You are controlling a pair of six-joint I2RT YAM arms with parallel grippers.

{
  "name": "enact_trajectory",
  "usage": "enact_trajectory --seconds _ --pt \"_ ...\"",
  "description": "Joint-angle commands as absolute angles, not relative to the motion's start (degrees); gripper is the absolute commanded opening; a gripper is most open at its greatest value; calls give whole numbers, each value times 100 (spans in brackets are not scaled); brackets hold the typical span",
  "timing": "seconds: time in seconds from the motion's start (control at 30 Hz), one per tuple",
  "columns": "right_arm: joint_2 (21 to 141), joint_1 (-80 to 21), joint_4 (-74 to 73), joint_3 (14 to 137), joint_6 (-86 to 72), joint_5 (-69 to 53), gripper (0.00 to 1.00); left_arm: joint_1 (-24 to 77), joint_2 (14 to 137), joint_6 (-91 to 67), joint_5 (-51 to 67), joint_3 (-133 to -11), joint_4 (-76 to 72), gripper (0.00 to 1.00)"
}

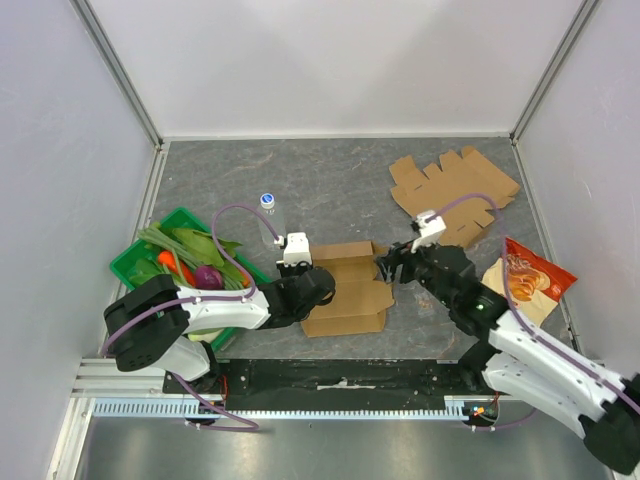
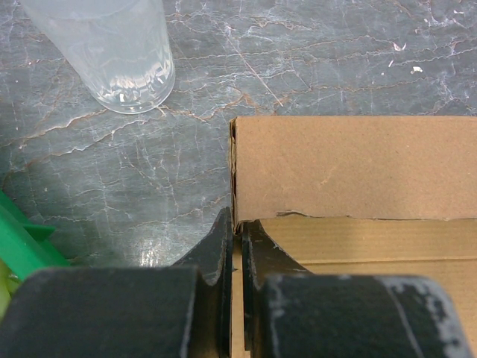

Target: Fold the paper box

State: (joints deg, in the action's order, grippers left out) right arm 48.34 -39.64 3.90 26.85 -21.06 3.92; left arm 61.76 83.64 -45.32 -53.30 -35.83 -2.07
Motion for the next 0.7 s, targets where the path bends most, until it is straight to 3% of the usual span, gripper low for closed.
enact_trajectory --seconds 0.0,0.1,0.27,0.47,0.67 --pt "4070 -3894 -1193 3259 -2688 2185 74 6196 8429 -4605 -5317 -3577 -167 2" --pt "4516 -3527 -2125 3734 -2935 2985 73 6196 8429 -4632 -5344 -3551 -176 2" --pt "5876 -2778 -2355 4103 -2463 2076 66 6196 8534 -4684 -5265 -3577 -176 2" --pt "6364 -3171 -2260 4131 -1864 1258 59 6196 8517 -4685 -5300 -3560 -176 2" --pt "6697 -3603 -1373 3868 -1451 407 58 6196 8543 -4650 -5309 -3603 -185 2"
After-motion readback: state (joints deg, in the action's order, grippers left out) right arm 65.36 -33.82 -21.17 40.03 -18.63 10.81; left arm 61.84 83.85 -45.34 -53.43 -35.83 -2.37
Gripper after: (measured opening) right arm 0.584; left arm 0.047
